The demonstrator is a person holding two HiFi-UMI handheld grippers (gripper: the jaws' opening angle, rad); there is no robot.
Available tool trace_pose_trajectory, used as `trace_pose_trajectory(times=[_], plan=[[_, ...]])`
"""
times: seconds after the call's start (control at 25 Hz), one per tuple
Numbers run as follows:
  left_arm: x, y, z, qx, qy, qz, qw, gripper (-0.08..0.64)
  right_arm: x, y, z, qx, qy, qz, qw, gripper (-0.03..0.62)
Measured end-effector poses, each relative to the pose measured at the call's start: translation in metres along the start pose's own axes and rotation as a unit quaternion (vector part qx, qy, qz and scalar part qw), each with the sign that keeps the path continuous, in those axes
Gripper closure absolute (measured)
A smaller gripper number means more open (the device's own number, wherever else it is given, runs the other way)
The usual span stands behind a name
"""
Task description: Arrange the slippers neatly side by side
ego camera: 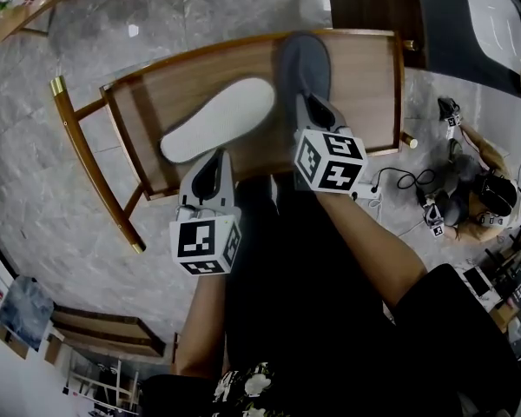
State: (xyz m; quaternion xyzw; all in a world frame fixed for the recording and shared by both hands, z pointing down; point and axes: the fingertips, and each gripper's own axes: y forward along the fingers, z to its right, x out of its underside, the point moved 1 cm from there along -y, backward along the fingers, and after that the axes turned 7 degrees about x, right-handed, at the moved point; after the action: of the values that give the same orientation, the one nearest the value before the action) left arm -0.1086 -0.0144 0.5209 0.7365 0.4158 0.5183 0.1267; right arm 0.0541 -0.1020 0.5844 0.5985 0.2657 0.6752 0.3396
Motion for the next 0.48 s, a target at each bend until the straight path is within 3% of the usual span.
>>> trace_pose_trajectory(times=[0.12,0.24,0.32,0.36,0.4,0.48], plan=[[-0.012,-0.001,-0.008,0.013,-0.017,0.038,0.9991,0.544,0.0,-0.002,-0.006,-0.012,-0.031,-0.002,0.999,0.525],[-0.027,0.005,-0.022,0.014,-0.016,0.057,0.9981,0.44,-0.006,-0.012,-0.009,-0.018,-0.04,0.008,0.999,0.459],[-0.035,0.012,-0.04,-0.003,0.028,0.041,0.9987,0.419,-0.009,-0.024,-0.01,-0.017,-0.057,0.02,0.998,0.476],[-0.038,0.016,-0.05,-0.012,0.059,0.026,0.9979,0.42,-0.009,-0.029,-0.012,-0.017,-0.078,0.027,0.996,0.518],[-0.04,0.019,-0.06,-0.019,0.088,0.008,0.9959,0.436,-0.009,-0.034,-0.017,-0.022,-0.104,0.034,0.994,0.565],[-0.037,0.024,-0.08,-0.019,0.13,-0.034,0.9907,0.501,-0.007,-0.044,-0.034,-0.05,-0.153,0.044,0.986,0.58]])
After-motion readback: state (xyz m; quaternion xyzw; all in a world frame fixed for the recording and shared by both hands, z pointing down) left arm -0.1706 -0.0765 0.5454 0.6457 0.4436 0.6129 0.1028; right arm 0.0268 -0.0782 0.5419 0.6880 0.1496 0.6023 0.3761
